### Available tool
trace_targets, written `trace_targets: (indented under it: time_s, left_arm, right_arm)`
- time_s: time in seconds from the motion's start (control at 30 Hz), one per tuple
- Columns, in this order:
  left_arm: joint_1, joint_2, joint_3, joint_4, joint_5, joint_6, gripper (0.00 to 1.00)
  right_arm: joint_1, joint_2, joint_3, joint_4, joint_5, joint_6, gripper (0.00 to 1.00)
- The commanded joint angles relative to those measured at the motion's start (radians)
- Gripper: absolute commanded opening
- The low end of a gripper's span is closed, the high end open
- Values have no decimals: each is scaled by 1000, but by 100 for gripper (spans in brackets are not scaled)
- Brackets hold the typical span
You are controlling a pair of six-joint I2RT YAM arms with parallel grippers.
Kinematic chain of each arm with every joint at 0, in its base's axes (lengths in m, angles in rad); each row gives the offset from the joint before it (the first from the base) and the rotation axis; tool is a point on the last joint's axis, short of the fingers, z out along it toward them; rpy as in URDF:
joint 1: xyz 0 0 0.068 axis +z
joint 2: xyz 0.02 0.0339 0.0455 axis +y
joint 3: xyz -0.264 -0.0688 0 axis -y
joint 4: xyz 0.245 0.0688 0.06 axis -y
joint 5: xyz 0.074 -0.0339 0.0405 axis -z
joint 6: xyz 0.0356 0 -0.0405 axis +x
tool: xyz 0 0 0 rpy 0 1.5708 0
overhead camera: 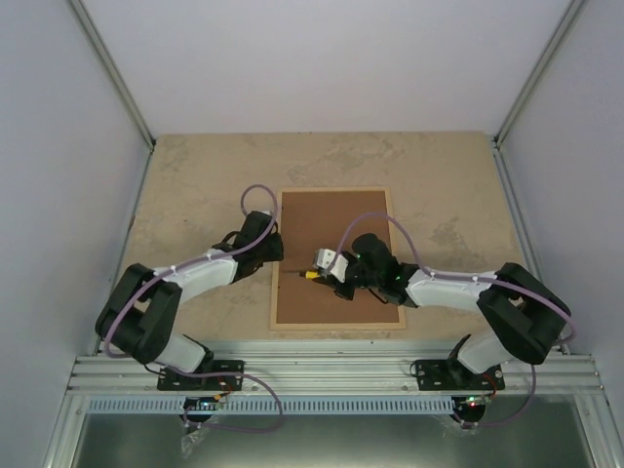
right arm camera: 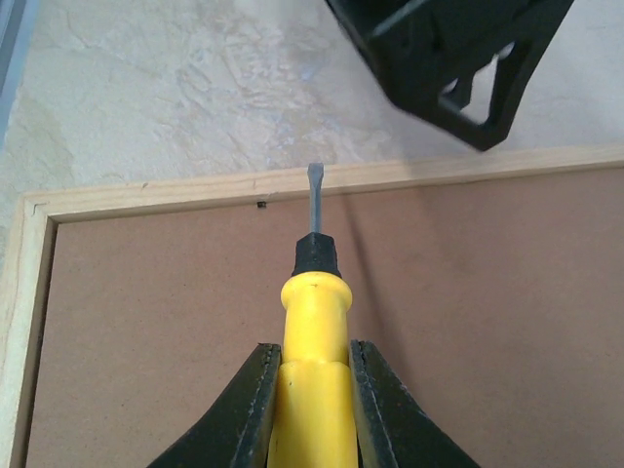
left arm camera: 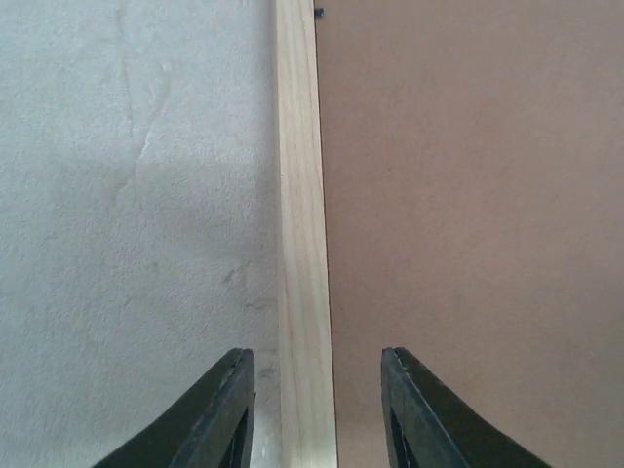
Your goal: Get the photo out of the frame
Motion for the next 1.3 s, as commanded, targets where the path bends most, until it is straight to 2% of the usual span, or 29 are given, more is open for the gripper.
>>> trace_targets:
  time_s: [0.0, 0.1, 0.37, 0.8, 1.27]
  left_arm:
    - [23, -72, -67, 54, 62, -54, 40]
    - [31, -86, -117, 84, 119, -83, 43]
    - [41, -134, -230, 138, 179, -145, 43]
    - [41, -116, -253, 165, 224, -158, 31]
    - [40, -126, -275, 174, 225, -169, 29]
  right_arm:
    - [11, 43, 48, -53, -44, -39, 1]
    - [13, 59, 65, -77, -62, -48, 1]
    - [14, 119, 102, -129, -98, -59, 1]
    - [15, 173, 133, -175, -122, -70, 1]
    - [13, 228, 161, -188, -58, -45, 0]
